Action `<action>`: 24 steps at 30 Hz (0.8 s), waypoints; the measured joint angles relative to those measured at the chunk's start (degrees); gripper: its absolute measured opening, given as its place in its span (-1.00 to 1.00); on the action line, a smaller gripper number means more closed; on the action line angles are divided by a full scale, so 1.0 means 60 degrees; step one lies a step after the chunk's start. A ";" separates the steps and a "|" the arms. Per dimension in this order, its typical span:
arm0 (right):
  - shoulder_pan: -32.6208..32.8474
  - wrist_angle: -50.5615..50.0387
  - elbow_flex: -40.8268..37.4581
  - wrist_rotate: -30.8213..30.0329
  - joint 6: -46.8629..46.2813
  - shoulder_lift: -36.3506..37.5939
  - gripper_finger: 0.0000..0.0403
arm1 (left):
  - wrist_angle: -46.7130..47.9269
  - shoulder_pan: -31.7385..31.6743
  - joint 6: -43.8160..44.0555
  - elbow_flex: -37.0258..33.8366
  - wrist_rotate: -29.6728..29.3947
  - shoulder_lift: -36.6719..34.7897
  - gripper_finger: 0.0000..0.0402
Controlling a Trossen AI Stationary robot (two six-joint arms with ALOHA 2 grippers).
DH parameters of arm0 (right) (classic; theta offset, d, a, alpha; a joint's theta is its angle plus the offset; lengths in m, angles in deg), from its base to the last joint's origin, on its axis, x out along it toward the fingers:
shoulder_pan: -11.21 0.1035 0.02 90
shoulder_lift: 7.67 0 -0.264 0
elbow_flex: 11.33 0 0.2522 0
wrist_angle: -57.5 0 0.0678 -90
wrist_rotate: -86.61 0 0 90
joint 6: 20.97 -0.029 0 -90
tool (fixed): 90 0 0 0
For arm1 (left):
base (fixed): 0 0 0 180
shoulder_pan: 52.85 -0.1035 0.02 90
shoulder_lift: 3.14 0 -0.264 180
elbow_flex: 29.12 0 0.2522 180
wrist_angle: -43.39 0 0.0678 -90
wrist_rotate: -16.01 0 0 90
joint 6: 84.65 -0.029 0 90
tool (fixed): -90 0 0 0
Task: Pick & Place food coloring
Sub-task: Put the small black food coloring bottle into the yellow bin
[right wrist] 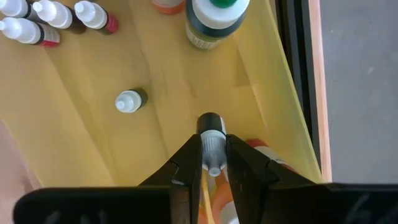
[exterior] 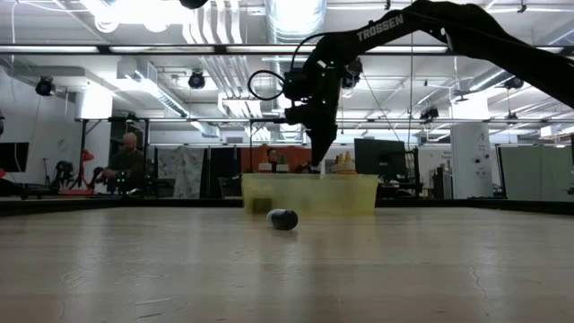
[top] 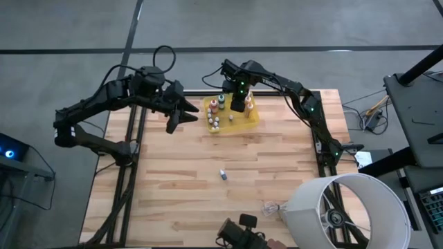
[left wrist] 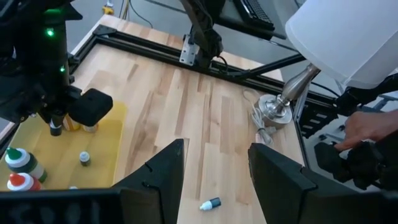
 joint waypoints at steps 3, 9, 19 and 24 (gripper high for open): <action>-0.0007 -0.0002 0.0004 0.0000 -0.0015 0.0000 -0.72 | -0.0028 0.0000 0.0000 0.0007 0.0004 -0.0004 -0.25; 0.0018 0.0036 0.0015 0.0004 -0.0050 0.0000 -0.72 | -0.0025 -0.0001 0.0000 0.0007 0.0004 -0.0018 -0.25; 0.0018 0.0327 -0.0072 0.0009 -0.0177 0.0000 -0.72 | -0.0014 -0.0001 -0.0036 0.0007 0.0007 -0.0019 -0.25; 0.0018 0.0476 -0.0227 0.0019 -0.0142 -0.0004 -0.72 | -0.0014 -0.0001 -0.0033 0.0007 0.0007 -0.0020 -0.25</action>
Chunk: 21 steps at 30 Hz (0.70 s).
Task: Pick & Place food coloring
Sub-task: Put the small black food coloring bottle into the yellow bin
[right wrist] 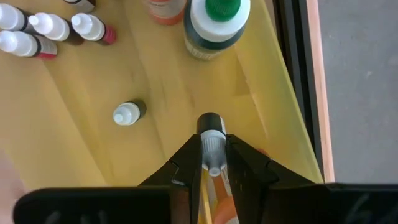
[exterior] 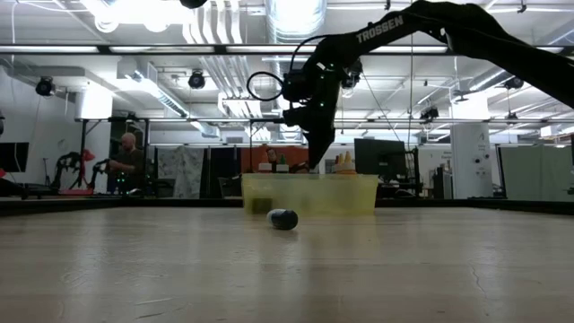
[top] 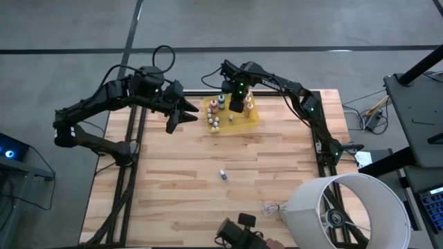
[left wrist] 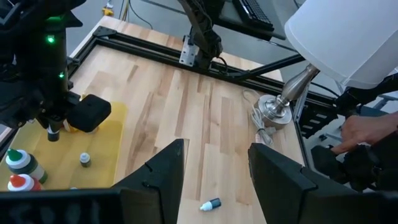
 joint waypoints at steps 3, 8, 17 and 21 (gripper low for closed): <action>0.0000 0.0131 -0.0058 0.0019 -0.0038 0.0000 -0.72 | -0.0004 0.0000 0.0008 0.0000 0.0000 0.0002 -0.25; 0.0000 0.0274 -0.0068 0.0107 -0.0202 -0.0218 -0.72 | -0.0007 0.0003 0.0021 0.0000 0.0003 0.0002 -0.25; 0.0022 0.0278 -0.0075 0.0116 -0.0463 -0.0754 -0.72 | -0.0007 0.0002 0.0142 0.0000 0.0004 0.0000 -0.25; 0.0018 0.0281 -0.0075 0.0098 -0.0463 -0.0799 -0.72 | -0.0008 0.0001 0.0142 0.0000 0.0004 -0.0001 -0.25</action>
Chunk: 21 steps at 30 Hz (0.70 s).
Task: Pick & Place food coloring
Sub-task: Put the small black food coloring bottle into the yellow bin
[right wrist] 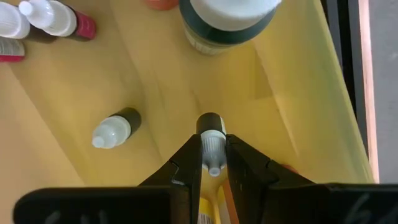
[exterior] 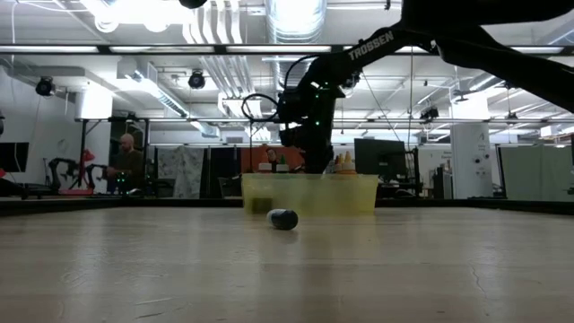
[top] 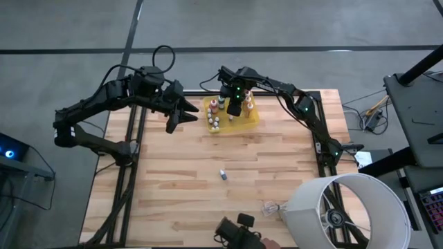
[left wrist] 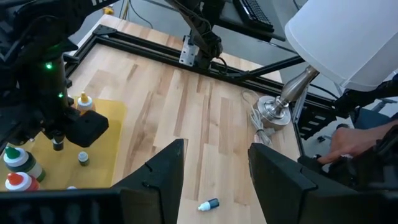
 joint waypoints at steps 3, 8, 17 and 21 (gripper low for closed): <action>0.0000 0.0004 0.0000 -0.0002 0.0038 -0.0062 -0.72 | -0.0003 -0.0001 0.0000 -0.0004 0.0000 0.0003 -0.25; 0.0004 0.0001 0.0000 -0.0001 0.0076 -0.0222 -0.72 | -0.0001 0.0001 -0.0003 -0.0004 0.0000 0.0002 -0.25; 0.0004 -0.0038 0.0018 -0.0004 0.0203 -0.0301 -0.72 | -0.0003 0.0000 -0.0003 -0.0011 0.0000 0.0002 -0.25; 0.0000 -0.0044 0.0018 -0.0004 0.0332 -0.0297 -0.72 | -0.0003 0.0003 -0.0003 -0.0011 0.0000 0.0003 -0.25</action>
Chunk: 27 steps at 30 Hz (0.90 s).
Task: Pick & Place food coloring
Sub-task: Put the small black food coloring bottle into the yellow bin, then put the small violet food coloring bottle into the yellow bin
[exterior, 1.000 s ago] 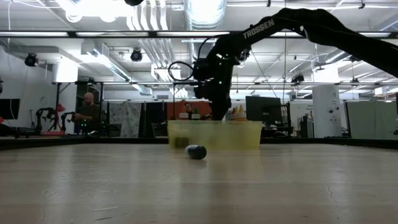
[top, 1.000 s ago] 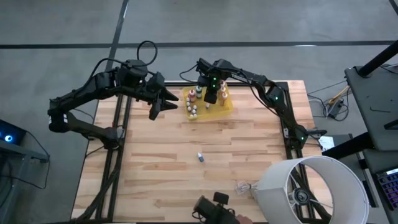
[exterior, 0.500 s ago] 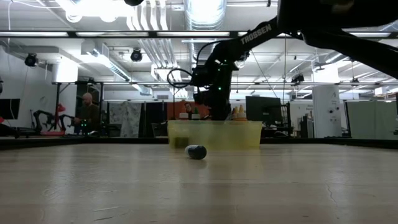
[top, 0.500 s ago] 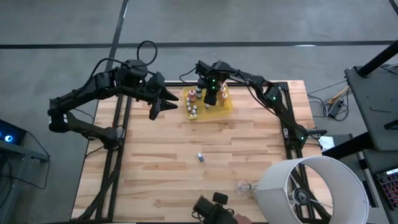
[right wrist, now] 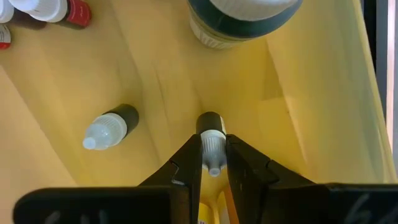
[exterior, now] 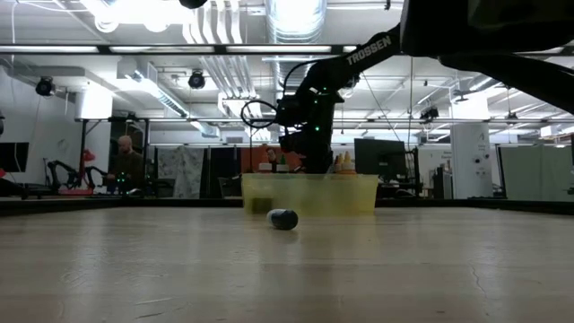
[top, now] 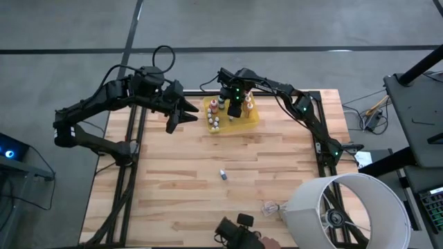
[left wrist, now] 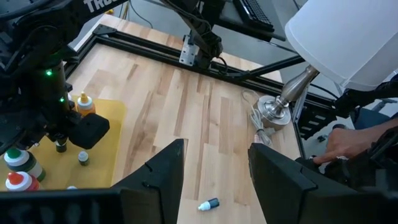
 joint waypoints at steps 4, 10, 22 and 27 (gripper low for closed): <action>0.0000 0.0013 0.0000 -0.0003 0.0029 0.0000 -0.71 | 0.0004 -0.0002 0.0000 0.0000 0.0000 -0.0002 -0.25; 0.0000 0.0106 -0.0018 -0.0039 0.0020 0.0000 -0.54 | 0.0001 -0.0004 0.0000 0.0000 0.0000 0.0000 -0.25; -0.0018 0.0025 0.0336 -0.0109 -0.0015 0.0149 -0.31 | 0.0000 -0.0001 0.0000 -0.0004 -0.0001 0.0000 -0.25; -0.0015 -0.0570 0.1442 -0.0105 -0.0102 0.0178 -0.30 | 0.0000 -0.0001 -0.0002 -0.0002 0.0000 -0.0001 -0.25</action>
